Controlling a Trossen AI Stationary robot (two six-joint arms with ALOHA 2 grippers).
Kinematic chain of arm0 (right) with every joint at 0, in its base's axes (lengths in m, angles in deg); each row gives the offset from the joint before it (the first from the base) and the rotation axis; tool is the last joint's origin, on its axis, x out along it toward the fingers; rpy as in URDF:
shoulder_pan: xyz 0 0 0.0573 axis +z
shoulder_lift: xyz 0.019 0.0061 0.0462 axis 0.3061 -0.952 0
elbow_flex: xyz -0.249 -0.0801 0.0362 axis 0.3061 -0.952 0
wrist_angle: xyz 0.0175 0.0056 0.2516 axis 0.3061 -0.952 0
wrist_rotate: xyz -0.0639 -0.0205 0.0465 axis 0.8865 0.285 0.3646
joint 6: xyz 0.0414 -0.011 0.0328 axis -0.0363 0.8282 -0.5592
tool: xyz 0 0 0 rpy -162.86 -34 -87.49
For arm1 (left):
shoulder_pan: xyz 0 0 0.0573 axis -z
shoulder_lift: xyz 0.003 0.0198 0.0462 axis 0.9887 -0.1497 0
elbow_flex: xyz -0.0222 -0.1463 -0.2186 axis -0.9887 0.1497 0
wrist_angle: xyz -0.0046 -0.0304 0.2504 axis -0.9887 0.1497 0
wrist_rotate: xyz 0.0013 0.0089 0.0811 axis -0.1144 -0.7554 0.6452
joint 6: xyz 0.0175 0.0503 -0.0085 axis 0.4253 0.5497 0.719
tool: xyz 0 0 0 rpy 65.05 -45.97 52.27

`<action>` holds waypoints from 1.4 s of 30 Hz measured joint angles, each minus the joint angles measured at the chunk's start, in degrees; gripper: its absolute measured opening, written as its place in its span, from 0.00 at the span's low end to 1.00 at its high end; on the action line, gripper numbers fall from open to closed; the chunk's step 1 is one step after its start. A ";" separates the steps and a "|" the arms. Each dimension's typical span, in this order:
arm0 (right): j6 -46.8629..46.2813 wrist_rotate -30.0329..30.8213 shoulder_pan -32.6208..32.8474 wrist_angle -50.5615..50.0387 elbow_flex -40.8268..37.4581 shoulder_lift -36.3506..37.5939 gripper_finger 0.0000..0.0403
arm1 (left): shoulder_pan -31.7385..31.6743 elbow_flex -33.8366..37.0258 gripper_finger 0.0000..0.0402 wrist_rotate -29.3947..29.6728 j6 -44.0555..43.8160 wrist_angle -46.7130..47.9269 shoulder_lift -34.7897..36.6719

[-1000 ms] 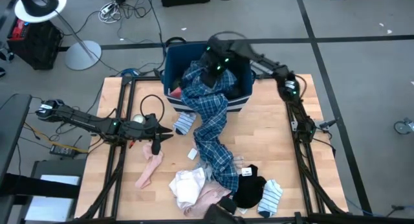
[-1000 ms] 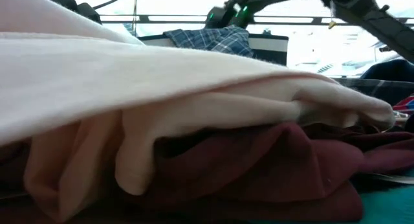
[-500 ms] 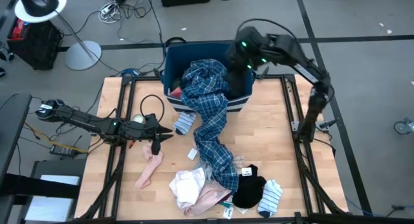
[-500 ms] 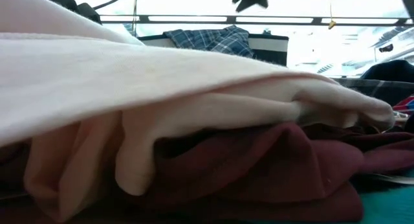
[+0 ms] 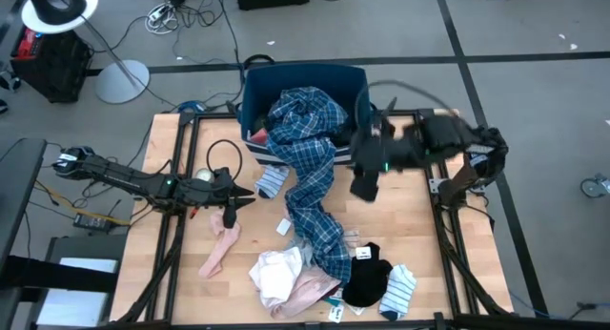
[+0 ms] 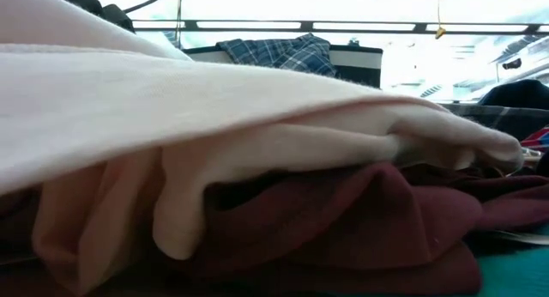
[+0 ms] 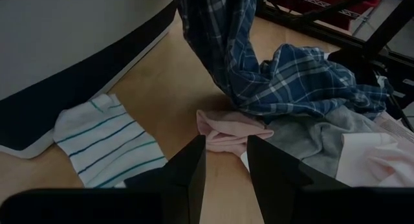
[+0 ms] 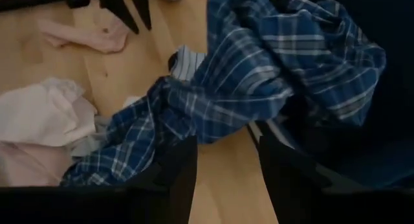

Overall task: Sort clothes
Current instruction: Put the blue long sleeve polo into the blue laundry organizer

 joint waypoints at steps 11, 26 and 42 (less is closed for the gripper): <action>-19.90 6.29 10.71 2.73 -23.93 -0.04 0.41 | -0.02 0.00 0.30 0.00 -0.35 -0.07 0.00; -24.49 -10.29 8.99 40.65 -57.92 1.21 0.41 | 0.00 0.03 0.30 -0.63 -1.42 0.24 -0.02; -21.53 -22.81 0.62 82.60 -77.73 2.27 0.35 | 0.00 2.95 0.30 -0.61 -1.49 -5.09 0.00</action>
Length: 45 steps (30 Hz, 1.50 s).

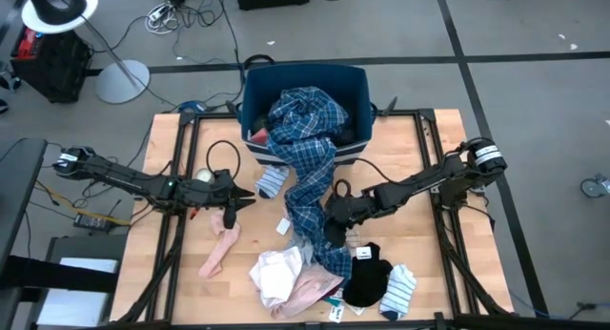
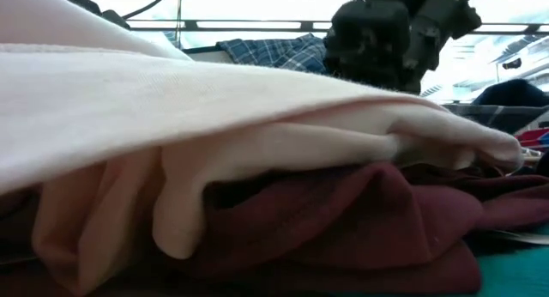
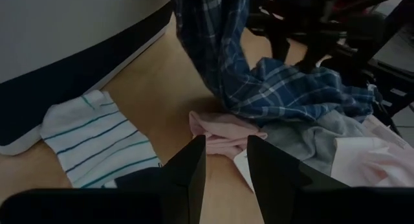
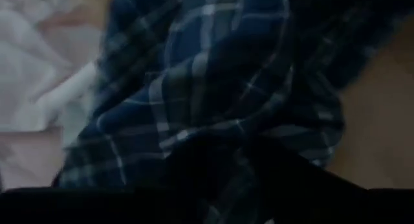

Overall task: Sort clothes
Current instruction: Put the blue long sleeve polo into the blue laundry organizer

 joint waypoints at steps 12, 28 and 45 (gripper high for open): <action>14.51 -0.86 -2.77 -5.85 12.76 1.62 0.01 | -0.02 0.00 0.30 0.00 0.01 -0.24 0.00; 42.05 -0.85 -17.20 -17.40 49.97 1.90 0.00 | -0.01 -0.04 0.30 0.00 1.13 -2.22 0.00; 51.75 16.26 -38.00 -23.48 57.32 -0.88 0.00 | -0.02 -0.09 0.30 0.02 3.07 -2.54 0.00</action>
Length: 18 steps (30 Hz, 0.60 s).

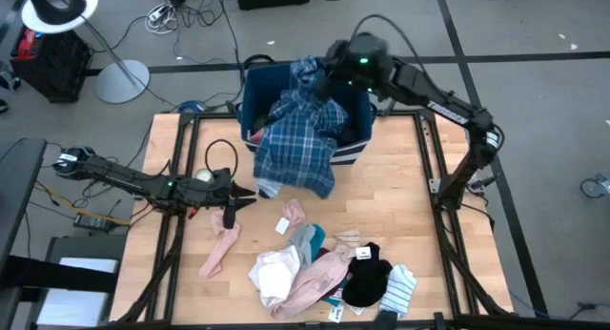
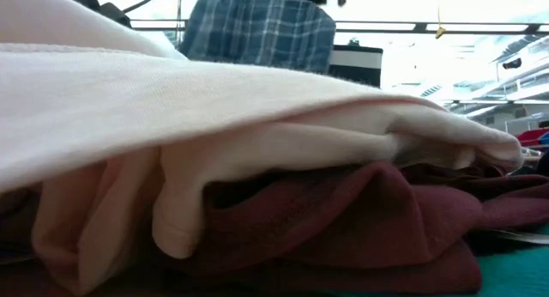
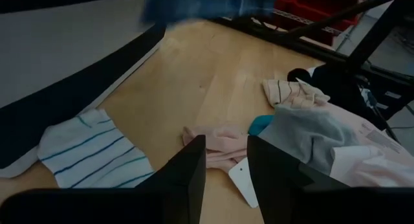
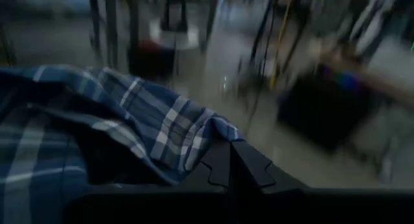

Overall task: Sort clothes
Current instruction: Put the blue long sleeve polo into the blue laundry organizer

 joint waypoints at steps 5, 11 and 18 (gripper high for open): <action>-5.97 -3.42 -1.79 -14.32 -0.04 -6.40 0.00 | -0.04 0.00 0.30 0.00 0.02 0.12 0.00; -10.15 -14.16 -3.63 -19.10 -0.11 -14.99 0.01 | -0.04 0.00 0.30 0.00 0.01 0.03 0.00; -14.48 -19.49 -5.85 -19.26 -0.03 -22.91 0.02 | -0.04 0.00 0.30 0.00 0.01 0.18 0.00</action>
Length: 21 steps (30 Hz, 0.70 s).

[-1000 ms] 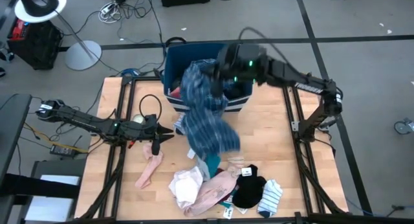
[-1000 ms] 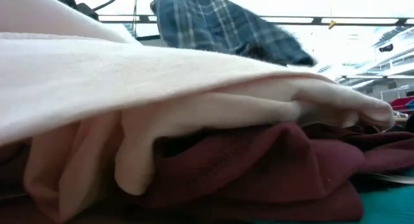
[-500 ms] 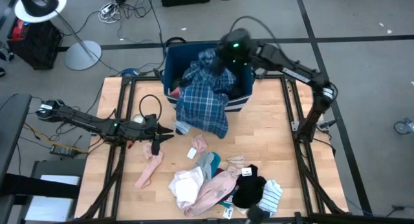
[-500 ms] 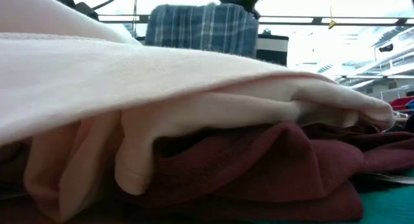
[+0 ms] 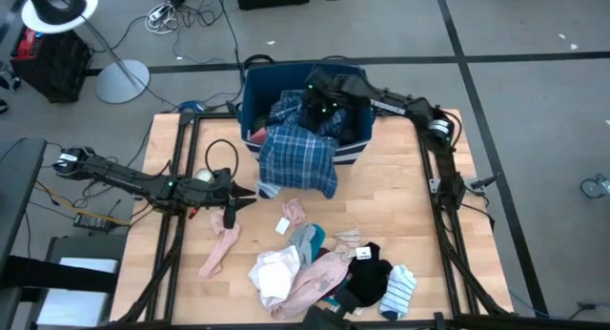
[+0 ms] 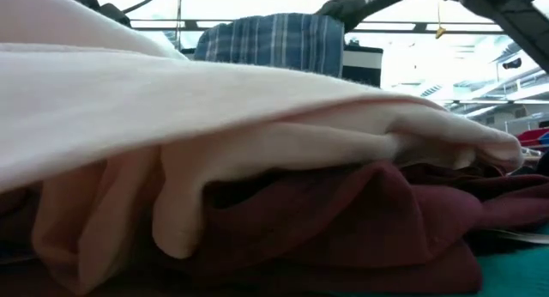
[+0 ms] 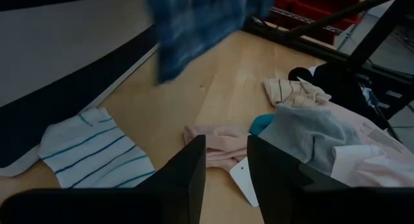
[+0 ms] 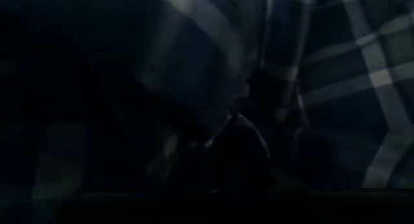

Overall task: Sort clothes
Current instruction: Put the blue long sleeve polo into the blue laundry organizer

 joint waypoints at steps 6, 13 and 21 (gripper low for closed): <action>-0.20 -2.37 -0.11 -0.18 0.23 -4.74 0.03 | 0.00 0.00 0.30 0.00 -0.01 0.37 0.00; -0.70 -2.57 -0.06 -0.46 0.03 -4.57 0.16 | 0.00 0.00 0.30 0.00 -0.03 0.37 0.00; 0.13 -2.51 -0.22 -2.23 -0.25 5.38 0.31 | 0.00 0.00 0.30 0.00 -0.03 0.37 0.00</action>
